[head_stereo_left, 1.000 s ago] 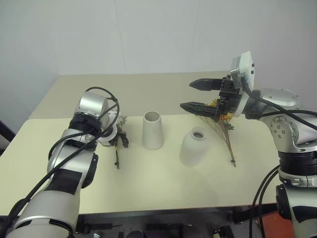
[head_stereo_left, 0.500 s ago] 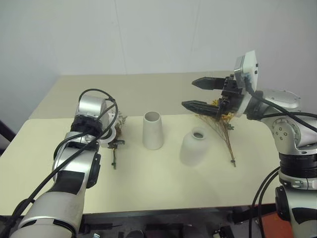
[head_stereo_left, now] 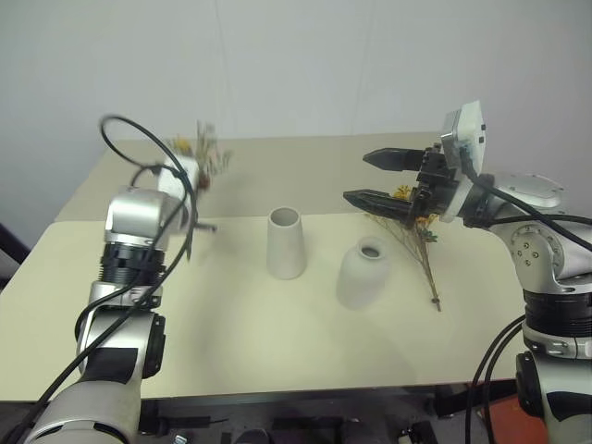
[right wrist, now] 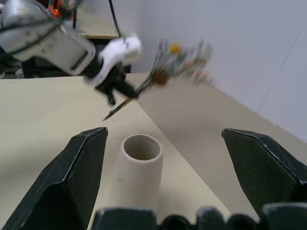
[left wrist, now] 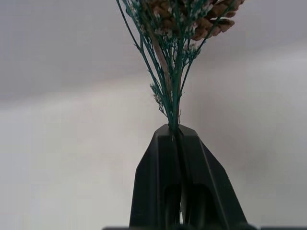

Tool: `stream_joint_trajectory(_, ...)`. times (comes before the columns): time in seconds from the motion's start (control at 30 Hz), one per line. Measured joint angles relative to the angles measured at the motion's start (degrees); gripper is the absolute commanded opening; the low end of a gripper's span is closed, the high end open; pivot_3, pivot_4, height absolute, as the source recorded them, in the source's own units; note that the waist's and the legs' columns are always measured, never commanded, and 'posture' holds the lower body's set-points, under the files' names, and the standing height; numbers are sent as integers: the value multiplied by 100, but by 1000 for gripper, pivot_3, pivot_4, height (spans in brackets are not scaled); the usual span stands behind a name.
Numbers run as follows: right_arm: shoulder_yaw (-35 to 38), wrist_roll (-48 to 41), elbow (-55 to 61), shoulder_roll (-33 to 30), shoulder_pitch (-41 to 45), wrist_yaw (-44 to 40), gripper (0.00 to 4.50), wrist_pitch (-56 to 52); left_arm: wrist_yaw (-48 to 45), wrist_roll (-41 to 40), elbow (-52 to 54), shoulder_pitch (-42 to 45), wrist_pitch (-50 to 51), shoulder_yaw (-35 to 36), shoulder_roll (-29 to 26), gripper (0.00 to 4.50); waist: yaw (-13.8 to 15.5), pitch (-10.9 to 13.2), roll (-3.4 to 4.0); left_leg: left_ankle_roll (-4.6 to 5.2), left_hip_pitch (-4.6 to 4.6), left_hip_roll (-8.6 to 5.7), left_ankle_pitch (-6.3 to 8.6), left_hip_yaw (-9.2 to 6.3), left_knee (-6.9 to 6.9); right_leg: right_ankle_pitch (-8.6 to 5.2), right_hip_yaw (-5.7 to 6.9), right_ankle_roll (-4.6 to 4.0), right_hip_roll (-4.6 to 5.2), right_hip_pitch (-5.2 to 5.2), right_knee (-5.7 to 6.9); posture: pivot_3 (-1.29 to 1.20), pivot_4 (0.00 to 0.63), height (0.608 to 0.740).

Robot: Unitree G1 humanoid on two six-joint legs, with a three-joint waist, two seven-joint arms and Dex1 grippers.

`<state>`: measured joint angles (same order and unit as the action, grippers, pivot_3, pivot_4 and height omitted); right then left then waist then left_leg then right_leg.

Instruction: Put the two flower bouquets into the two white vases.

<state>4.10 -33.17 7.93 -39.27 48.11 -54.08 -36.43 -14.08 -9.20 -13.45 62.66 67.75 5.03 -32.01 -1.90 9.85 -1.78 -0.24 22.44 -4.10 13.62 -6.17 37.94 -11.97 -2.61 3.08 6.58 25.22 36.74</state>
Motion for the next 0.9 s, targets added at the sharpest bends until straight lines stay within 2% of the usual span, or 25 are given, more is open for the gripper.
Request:
stream_joint_trajectory(0.23,-21,-14,26,-100,-156,-77,4500,-26,-1413,-1374,510,74,-918,956,241,12,8,0,0,0,-2,2,0,1,2,0,3,0,-1,-2,-1,0,150,740)
stream_joint_trajectory(0.4,-30,-12,76,-107,-193,-58,4500,-26,-2201,-2121,382,436,-1060,1111,298,12,-53,0,0,1,-4,2,0,2,3,0,3,0,-3,-5,0,0,150,740)
stream_joint_trajectory(0.63,27,-75,348,-111,-409,138,4500,-29,-3001,-2474,648,-124,-1662,788,432,12,-62,0,0,1,-11,3,0,5,4,0,-1,0,-4,-6,-1,0,150,740)
stream_joint_trajectory(0.9,148,-202,622,-194,-535,245,4500,-109,-3252,-2543,1185,-696,-2305,684,525,12,-56,0,0,2,-13,5,1,5,5,0,-2,0,-4,-7,-4,0,150,740)
